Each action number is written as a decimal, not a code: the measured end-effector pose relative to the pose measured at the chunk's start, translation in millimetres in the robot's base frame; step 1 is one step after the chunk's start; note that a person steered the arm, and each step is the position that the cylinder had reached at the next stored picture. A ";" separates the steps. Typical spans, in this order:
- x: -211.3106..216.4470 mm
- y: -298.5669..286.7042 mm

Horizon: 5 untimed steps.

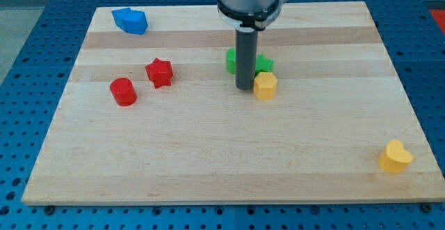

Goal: Separate the yellow hexagon from green star

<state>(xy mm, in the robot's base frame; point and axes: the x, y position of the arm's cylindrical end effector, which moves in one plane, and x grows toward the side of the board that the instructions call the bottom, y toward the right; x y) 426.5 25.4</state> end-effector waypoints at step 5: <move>-1.9 100.4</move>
